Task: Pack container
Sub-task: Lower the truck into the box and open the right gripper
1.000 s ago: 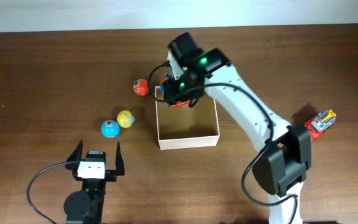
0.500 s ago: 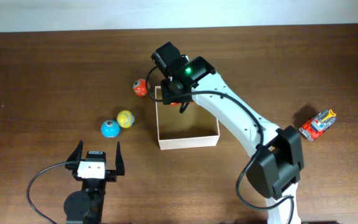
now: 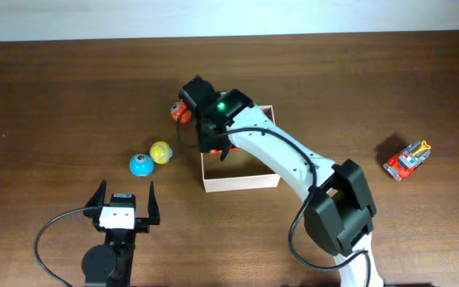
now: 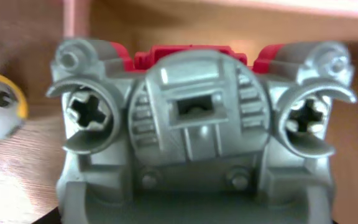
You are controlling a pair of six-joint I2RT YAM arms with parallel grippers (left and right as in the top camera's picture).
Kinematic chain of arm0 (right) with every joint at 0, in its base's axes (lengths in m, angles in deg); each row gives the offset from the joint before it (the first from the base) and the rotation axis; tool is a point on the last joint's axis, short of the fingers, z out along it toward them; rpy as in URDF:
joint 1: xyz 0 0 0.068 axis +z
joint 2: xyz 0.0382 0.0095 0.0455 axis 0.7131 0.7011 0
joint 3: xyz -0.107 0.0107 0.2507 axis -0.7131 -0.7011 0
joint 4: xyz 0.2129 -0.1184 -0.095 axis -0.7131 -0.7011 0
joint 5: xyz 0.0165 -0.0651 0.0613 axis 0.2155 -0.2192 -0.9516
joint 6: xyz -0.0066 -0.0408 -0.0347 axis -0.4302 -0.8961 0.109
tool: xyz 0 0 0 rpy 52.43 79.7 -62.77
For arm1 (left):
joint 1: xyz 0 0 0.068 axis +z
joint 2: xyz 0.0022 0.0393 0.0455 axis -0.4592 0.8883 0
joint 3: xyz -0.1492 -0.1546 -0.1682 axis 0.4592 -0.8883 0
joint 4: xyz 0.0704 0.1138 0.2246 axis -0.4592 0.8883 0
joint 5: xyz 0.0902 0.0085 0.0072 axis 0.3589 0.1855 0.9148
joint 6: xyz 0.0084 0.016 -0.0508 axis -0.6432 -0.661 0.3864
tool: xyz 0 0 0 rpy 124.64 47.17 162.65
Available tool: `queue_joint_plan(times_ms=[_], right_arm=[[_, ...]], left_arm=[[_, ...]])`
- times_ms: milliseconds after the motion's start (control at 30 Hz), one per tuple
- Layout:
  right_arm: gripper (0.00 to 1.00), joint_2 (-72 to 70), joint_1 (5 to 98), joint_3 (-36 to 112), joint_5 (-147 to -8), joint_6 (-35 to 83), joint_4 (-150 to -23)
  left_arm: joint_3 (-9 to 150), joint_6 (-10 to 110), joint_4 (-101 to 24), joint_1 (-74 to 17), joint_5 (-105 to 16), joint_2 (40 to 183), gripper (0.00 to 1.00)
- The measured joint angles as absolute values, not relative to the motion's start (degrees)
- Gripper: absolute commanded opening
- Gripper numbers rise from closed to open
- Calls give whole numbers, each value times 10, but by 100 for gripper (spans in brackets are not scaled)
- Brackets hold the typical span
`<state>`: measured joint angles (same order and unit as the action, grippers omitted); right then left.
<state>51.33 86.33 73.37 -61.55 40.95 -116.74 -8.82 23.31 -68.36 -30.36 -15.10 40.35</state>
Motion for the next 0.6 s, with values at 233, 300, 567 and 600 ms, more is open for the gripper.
queue_joint_plan(times_ms=[233,300,567,600], right_arm=[[53,513,863,700,-615,420,-1140],[53,513,863,698,-615,421,-1127],[54,513,863,698,-612,418,-1085],[54,513,863,698,-611,418,-1084]], left_arm=[[-88,233,-684,-304,-151,404,99],[-88,233,-684,-304,-151,404,99],[-88,233,-684,-304,-151,404,99],[-88,233,-684,-304,-151,404,99]])
